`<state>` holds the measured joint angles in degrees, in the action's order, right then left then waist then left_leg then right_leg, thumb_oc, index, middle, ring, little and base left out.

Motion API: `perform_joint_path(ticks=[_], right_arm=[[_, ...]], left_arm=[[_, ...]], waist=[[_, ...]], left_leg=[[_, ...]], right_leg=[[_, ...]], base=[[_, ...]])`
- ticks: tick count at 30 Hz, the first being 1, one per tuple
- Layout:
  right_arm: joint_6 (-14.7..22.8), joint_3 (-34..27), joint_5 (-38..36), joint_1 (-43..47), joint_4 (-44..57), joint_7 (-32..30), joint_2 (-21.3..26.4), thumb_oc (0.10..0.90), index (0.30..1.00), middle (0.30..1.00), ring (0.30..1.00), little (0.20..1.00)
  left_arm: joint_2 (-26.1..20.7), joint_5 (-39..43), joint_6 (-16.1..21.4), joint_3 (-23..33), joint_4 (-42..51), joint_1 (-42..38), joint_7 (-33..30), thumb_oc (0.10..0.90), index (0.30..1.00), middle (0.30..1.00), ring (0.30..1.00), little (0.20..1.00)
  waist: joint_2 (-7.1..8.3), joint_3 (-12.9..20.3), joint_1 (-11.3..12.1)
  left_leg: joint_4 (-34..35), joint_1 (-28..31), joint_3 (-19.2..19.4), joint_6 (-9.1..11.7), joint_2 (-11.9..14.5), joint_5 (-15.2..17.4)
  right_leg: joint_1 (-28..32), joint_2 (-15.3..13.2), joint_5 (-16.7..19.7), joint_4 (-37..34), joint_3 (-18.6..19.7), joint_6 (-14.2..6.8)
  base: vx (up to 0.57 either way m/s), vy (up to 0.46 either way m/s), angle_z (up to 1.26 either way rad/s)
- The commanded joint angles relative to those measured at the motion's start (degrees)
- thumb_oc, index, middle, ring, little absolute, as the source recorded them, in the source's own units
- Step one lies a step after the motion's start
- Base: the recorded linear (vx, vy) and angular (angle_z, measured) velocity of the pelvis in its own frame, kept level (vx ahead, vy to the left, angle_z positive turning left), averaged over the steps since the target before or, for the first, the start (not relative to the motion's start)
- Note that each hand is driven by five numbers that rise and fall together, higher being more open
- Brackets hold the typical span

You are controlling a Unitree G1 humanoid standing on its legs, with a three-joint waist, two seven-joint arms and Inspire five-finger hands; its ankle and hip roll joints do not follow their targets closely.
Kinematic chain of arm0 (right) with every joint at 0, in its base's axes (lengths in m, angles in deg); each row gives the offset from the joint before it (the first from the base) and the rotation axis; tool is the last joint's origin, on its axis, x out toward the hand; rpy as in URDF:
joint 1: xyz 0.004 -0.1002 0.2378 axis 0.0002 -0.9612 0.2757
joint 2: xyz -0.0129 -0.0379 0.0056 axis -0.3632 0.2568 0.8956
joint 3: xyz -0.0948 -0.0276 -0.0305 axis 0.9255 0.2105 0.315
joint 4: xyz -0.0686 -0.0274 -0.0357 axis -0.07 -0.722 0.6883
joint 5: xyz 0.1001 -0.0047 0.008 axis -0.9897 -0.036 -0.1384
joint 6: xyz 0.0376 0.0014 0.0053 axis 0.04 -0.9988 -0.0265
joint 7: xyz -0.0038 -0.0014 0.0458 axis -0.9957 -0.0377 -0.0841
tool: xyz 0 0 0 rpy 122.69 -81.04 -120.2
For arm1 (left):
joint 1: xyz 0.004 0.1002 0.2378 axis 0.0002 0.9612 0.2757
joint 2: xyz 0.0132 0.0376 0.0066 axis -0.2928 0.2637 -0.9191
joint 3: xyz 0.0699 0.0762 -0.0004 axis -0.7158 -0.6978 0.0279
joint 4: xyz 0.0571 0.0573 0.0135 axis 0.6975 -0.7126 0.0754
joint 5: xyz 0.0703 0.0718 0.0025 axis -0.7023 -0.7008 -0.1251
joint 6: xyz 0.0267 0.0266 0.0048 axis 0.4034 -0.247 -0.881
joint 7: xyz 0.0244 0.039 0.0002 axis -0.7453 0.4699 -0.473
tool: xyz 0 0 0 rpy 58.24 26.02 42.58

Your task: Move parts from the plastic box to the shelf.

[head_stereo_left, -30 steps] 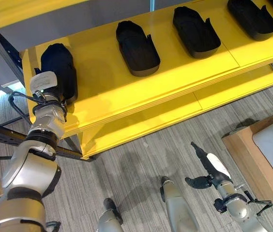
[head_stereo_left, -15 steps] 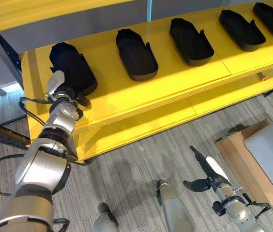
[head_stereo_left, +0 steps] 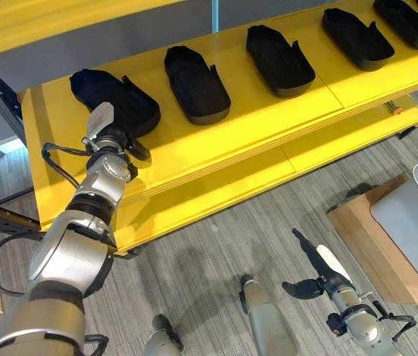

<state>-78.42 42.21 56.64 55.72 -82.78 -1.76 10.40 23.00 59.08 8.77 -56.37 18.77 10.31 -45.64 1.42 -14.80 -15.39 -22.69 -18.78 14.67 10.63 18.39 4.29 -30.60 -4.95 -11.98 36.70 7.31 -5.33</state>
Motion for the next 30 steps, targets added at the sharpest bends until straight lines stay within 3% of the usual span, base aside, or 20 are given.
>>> perform_joint_path(ticks=[1,9,15,16,30], right_arm=[[3.93,-1.04,-0.66,2.48,2.9,-1.43,1.87,0.9,1.0,1.0,1.0,1.0],[3.74,-1.75,0.39,2.96,3.06,-0.86,1.68,0.9,1.0,1.0,1.0,1.0],[4.17,-2.69,0.79,2.53,4.07,-0.06,1.73,0.9,1.0,1.0,1.0,1.0],[4.64,-2.9,1.05,2.65,4.49,0.23,1.78,0.9,1.0,1.0,1.0,1.0],[5.02,-4.63,1.95,2.38,5.81,1.42,2.4,0.9,1.0,1.0,1.0,1.0]], left_arm=[[-3.57,-5.12,2.28,0.45,0.78,-7.17,-1.24,0.9,1.0,1.0,1.0,1.0],[-7.15,-12.14,2.63,-2.51,0.96,-4.64,4.39,0.9,1.0,1.0,1.0,1.0],[-10.38,-17.57,4.07,-6.7,3.73,-3.0,9.24,0.9,1.0,1.0,1.0,1.0],[-11.77,-21.85,4.76,-9.58,6.0,-2.04,10.53,0.9,1.0,1.0,1.0,1.0],[-17.21,-28.03,8.32,-15.81,13.16,2.35,17.16,0.9,1.0,1.0,1.0,1.0]], waist=[[-0.75,1.64,-0.02],[-0.99,1.33,0.84],[-1.25,0.89,1.35],[-1.28,0.52,1.6],[-1.77,-0.4,2.0]], left_leg=[[-6.12,-3.08,-3.45,-2.95,-0.01,2.53],[-6.31,-3.22,-3.96,-3.15,-0.52,2.69],[-6.21,-3.18,-4.35,-3.3,-0.96,2.82],[-6.41,-3.39,-4.6,-3.4,-1.17,2.92],[-7.0,-3.93,-5.05,-3.72,-1.43,3.37]], right_leg=[[3.62,-0.86,2.18,-3.38,-1.43,-0.31],[4.05,-1.18,2.05,-3.31,-1.79,-0.5],[4.33,-1.58,1.86,-3.39,-2.04,-0.65],[4.36,-1.71,1.73,-3.17,-2.14,-0.71],[4.23,-2.11,1.62,-2.91,-2.25,-0.82]], base=[[0.0,0.0,0.0],[0.0,0.0,0.0],[0.0,0.002,0.01],[0.0,0.0,0.0],[0.0,0.005,0.02]])
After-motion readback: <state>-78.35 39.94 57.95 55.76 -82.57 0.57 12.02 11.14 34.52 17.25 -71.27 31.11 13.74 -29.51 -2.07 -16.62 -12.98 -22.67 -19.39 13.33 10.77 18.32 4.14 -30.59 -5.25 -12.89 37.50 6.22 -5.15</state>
